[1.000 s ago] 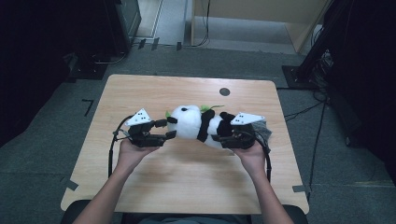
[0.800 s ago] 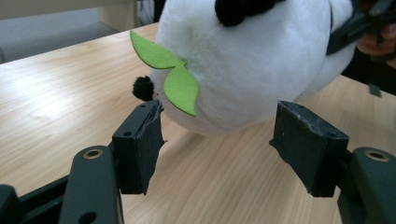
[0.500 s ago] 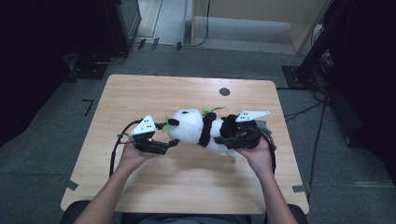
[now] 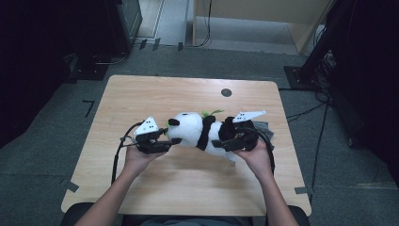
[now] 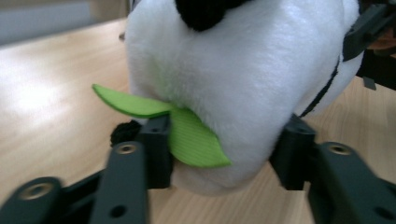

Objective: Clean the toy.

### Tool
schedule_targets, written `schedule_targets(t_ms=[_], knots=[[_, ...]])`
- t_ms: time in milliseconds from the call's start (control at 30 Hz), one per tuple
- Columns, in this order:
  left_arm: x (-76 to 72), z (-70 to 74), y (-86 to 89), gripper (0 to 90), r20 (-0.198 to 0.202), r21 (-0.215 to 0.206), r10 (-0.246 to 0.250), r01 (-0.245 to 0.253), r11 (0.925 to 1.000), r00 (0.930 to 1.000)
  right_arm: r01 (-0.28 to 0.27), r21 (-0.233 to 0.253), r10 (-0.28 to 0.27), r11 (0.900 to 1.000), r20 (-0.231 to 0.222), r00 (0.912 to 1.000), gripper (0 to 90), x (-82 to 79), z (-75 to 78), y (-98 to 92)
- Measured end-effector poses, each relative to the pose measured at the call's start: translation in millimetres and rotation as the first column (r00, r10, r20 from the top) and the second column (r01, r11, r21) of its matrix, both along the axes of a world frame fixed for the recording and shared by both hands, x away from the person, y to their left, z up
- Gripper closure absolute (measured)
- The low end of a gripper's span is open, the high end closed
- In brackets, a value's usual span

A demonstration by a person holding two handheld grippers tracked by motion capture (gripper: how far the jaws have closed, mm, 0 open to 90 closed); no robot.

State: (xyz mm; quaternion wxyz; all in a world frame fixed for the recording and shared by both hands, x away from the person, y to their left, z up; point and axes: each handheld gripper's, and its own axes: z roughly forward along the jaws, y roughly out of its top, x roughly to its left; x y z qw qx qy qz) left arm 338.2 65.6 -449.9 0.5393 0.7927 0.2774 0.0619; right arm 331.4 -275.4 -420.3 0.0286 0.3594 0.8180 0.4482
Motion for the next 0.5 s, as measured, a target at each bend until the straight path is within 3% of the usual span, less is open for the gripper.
schedule_targets(t_ms=[100, 267, 300, 400, 500], knots=[[2.6, 4.5, 6.8, 62.7, -0.029, -0.037, 0.002, -0.003, 0.9993, 0.9996, 0.011, 0.059, -0.010, 0.998, -0.028, 0.9996, 14.8, 4.6, -4.8, -3.7], [10.0, 8.5, 23.6, 65.6, -0.062, -0.066, 0.030, -0.034, 0.9972, 0.9976, 0.022, 0.142, -0.019, 0.990, -0.023, 0.9996, 18.7, 3.7, -8.8, -8.5], [11.5, 8.8, 26.8, 66.0, -0.071, -0.075, 0.037, -0.042, 0.9963, 0.9968, 0.020, 0.140, -0.017, 0.990, -0.020, 0.9996, 18.7, 2.7, -8.9, -7.3], [14.7, 8.9, 35.4, 66.3, -0.081, -0.095, 0.068, -0.076, 0.9926, 0.9943, 0.030, 0.077, -0.034, 0.997, 0.046, 0.9984, 20.3, -1.3, -8.7, -4.6], [18.6, 8.5, 45.2, 66.5, -0.112, -0.150, 0.099, -0.115, 0.9819, 0.9888, 0.048, 0.009, -0.049, 0.999, 0.117, 0.9919, 24.5, -6.4, -10.2, -4.2]])
